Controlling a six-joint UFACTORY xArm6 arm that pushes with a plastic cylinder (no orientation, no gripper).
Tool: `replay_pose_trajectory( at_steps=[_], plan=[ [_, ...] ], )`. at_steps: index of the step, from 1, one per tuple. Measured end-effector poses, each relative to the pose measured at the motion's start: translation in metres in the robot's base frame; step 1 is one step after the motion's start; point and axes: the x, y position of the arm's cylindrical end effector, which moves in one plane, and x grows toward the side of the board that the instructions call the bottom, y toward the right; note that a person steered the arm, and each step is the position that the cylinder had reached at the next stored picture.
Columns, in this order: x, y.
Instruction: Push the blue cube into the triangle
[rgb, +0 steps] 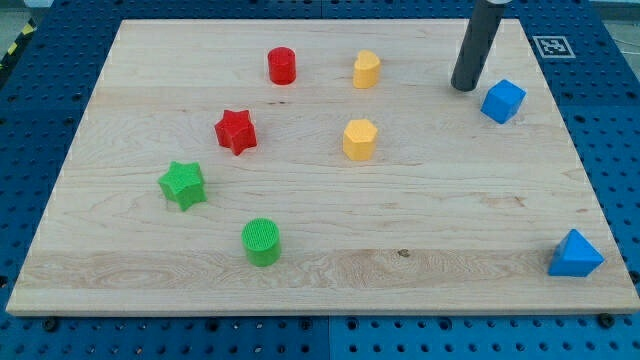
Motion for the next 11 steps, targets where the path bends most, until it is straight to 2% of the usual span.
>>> replay_pose_trajectory(
  at_steps=[3,5,7,11],
  plan=[
    [0.002,0.0],
    [-0.002,0.024],
    [0.042,0.036],
    [0.035,0.056]
  ],
)
